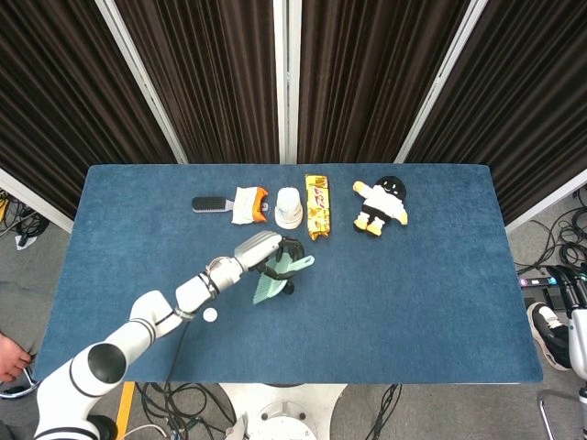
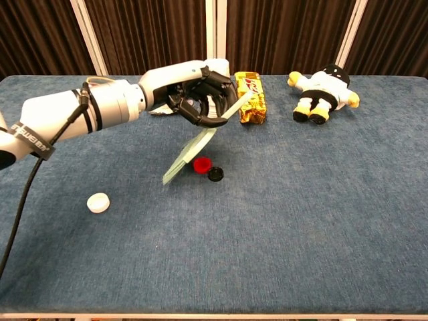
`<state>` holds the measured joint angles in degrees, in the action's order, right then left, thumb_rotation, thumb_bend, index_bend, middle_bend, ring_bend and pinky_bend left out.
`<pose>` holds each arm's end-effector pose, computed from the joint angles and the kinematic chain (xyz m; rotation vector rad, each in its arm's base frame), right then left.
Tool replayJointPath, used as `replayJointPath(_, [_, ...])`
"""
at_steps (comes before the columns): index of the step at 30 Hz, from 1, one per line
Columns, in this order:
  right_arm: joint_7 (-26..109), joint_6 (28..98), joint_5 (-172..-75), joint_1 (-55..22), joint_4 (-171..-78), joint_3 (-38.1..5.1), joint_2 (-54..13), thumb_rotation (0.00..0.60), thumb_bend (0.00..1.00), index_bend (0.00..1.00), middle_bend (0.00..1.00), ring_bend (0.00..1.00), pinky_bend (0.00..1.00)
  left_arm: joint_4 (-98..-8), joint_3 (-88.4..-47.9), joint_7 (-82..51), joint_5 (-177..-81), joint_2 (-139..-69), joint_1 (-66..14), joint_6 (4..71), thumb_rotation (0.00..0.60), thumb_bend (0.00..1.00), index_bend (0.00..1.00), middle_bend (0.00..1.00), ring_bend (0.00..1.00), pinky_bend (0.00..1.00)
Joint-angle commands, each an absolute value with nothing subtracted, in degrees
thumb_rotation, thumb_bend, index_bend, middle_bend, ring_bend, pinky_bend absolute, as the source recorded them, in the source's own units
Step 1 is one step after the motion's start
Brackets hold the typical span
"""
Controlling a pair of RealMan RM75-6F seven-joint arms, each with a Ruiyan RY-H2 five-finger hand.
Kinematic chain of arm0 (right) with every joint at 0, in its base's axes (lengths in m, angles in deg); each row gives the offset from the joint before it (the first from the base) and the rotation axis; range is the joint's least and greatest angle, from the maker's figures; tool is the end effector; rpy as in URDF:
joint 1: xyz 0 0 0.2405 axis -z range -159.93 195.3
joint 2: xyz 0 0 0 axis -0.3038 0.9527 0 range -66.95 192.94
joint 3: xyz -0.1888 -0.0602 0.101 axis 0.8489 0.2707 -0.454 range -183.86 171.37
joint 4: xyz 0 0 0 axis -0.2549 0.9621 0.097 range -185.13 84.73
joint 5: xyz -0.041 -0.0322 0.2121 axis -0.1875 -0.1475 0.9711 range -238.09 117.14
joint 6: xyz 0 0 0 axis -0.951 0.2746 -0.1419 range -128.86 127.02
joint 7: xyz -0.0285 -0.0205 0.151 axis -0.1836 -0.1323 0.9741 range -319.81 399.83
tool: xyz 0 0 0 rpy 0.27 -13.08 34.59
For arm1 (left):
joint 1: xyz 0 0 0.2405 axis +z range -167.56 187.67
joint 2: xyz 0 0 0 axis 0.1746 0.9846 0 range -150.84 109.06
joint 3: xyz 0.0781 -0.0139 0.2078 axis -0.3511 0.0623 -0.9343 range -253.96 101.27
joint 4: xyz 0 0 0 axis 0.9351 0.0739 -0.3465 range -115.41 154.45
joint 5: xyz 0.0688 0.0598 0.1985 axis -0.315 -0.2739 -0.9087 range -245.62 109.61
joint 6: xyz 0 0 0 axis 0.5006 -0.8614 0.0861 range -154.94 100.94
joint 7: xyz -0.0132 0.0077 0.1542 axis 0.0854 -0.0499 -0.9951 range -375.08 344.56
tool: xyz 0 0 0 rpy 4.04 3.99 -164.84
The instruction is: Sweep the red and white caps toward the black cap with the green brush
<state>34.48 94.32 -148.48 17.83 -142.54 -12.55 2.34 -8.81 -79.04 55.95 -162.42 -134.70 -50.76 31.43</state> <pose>-0.2830 -0.1750 0.1858 1.2812 -0.6466 0.8806 -0.0753 0.3896 -0.0976 -2.0692 -1.5343 -1.4865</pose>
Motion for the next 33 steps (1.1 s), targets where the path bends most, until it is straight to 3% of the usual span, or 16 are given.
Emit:
replayJointPath(1, [34.48, 94.40, -148.45, 17.88, -142.46, -12.58, 2.31, 0.600, 0.17, 0.18, 0.19, 0.08, 0.15, -9.75, -78.52, 57.23, -161.84, -135.59, -50.78, 30.99, 0.600, 0.40, 0.49, 0.56, 0.47, 0.59])
replayJointPath(6, [34.56, 94.39, -148.45, 17.89, -142.40, -12.65, 2.34, 0.600, 0.17, 0.18, 0.19, 0.08, 0.15, -11.59, -78.70, 55.54, -162.91, -135.67, -51.23, 32.86, 0.600, 0.40, 0.49, 0.56, 0.47, 0.59])
replayJointPath(12, [35.20, 94.14, -148.83, 17.37, -142.01, -12.99, 2.46, 0.600, 0.17, 0.18, 0.19, 0.08, 0.15, -13.26, -76.06, 46.13, -161.19, -132.87, -50.05, 36.24, 0.600, 0.40, 0.49, 0.56, 0.47, 0.59])
replayJointPath(15, [35.87, 93.48, -149.21, 16.63, -141.50, -13.24, 2.47, 0.600, 0.17, 0.18, 0.19, 0.08, 0.15, -16.57, -74.58, 39.72, -158.95, -129.93, -47.55, 37.45, 0.600, 0.41, 0.49, 0.56, 0.47, 0.49])
replayJointPath(17, [36.24, 92.51, -149.68, 15.75, -141.04, -13.32, 2.31, 0.600, 0.16, 0.18, 0.19, 0.08, 0.15, -20.96, -73.66, 33.47, -156.80, -127.10, -44.88, 38.07, 0.600, 0.41, 0.49, 0.56, 0.47, 0.42])
replayJointPath(25, [38.31, 90.03, -151.37, 13.00, -139.15, -13.49, 1.67, 0.600, 0.16, 0.18, 0.19, 0.08, 0.15, -47.90, -72.98, 9.07, -146.79, -112.71, -34.21, 37.95, 0.600, 0.40, 0.49, 0.56, 0.47, 0.38])
replayJointPath(33, [39.49, 89.73, -151.56, 12.56, -138.45, -13.22, 1.86, 0.600, 0.16, 0.18, 0.19, 0.08, 0.15, -63.13, -73.60, -8.84, -139.79, -108.91, -26.53, 42.76, 0.600, 0.40, 0.49, 0.56, 0.47, 0.32])
